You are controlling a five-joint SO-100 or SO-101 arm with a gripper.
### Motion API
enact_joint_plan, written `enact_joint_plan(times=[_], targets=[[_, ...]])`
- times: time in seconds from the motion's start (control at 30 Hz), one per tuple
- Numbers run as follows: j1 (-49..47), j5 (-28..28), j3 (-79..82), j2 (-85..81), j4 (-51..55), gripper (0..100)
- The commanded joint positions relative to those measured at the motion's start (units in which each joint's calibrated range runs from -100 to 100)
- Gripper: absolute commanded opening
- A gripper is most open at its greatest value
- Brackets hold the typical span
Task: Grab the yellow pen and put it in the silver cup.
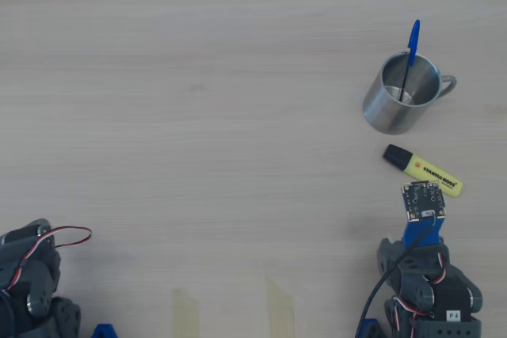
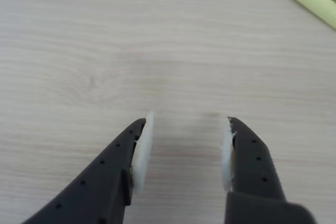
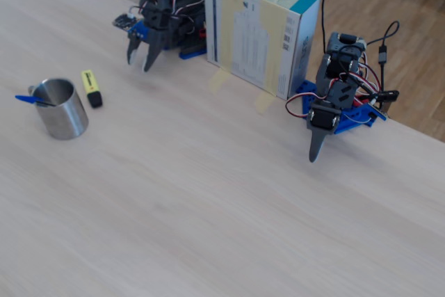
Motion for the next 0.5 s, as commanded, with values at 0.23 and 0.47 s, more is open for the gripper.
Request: enact_joint_plan(times=[0.23, 0.47], targets=[[0.9, 0.87, -16.98, 19.69, 0.08, 40], [3.08, 6.17, -29.68, 33.33, 0.77, 41]])
